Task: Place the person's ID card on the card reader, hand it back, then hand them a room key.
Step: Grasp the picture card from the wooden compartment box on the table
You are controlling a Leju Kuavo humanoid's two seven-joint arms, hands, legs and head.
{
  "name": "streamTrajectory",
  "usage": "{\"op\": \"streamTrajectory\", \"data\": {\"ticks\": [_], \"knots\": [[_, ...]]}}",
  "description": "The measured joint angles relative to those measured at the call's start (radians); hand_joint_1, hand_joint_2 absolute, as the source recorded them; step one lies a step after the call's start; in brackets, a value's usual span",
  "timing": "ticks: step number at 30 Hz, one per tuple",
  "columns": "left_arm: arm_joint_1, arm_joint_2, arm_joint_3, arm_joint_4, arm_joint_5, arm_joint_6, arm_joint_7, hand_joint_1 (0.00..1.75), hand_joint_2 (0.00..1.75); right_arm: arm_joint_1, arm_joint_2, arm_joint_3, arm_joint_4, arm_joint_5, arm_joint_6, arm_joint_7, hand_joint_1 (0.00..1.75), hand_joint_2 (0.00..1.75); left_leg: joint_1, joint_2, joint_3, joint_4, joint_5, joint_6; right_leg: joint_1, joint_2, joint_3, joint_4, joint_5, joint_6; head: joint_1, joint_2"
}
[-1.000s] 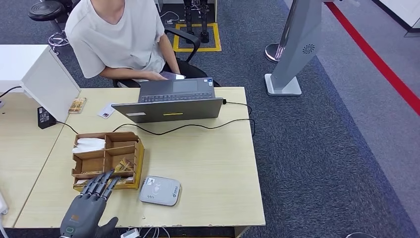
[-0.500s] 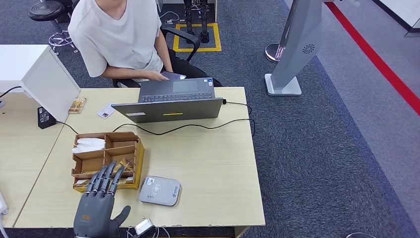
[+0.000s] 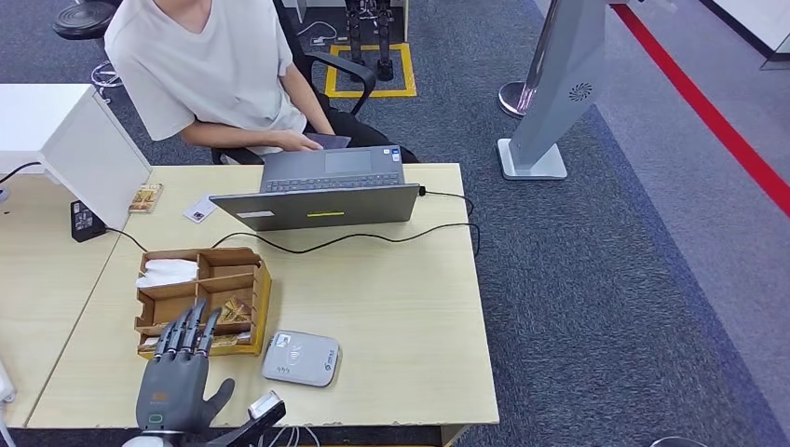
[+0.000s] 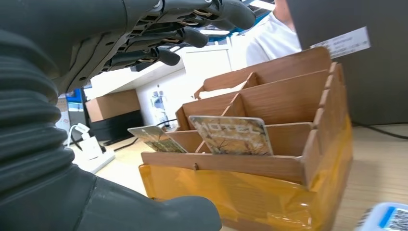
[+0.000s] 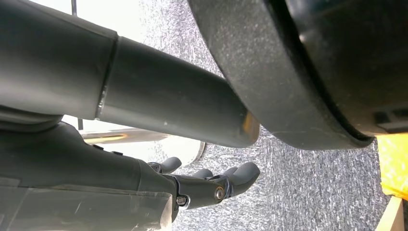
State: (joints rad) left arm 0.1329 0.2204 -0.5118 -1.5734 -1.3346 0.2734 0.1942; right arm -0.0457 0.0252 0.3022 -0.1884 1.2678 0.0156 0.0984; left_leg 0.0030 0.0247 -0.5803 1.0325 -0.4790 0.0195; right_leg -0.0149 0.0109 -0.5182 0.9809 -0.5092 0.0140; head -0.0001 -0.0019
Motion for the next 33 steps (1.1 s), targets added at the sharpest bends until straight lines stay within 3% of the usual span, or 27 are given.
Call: {"op": "streamTrajectory", "data": {"ticks": [19,33], "knots": [[-0.028,-0.053,0.102,0.076,-0.056,0.055,-0.029,0.00,1.75,-0.001,0.000,0.004,0.000,0.010,0.000,-0.006,0.00,0.00,0.000,0.000,0.000,0.000,0.000,0.000,0.000,0.000,0.000,0.000,0.000,0.000,0.000,0.000],[-0.056,-0.087,0.108,0.130,-0.071,0.073,-0.057,0.00,1.75,-0.002,0.000,0.008,0.000,0.010,0.000,-0.008,0.00,0.00,0.000,0.000,0.000,0.000,0.000,0.000,0.000,0.000,0.000,0.000,0.000,0.000,0.000,0.000]]}}
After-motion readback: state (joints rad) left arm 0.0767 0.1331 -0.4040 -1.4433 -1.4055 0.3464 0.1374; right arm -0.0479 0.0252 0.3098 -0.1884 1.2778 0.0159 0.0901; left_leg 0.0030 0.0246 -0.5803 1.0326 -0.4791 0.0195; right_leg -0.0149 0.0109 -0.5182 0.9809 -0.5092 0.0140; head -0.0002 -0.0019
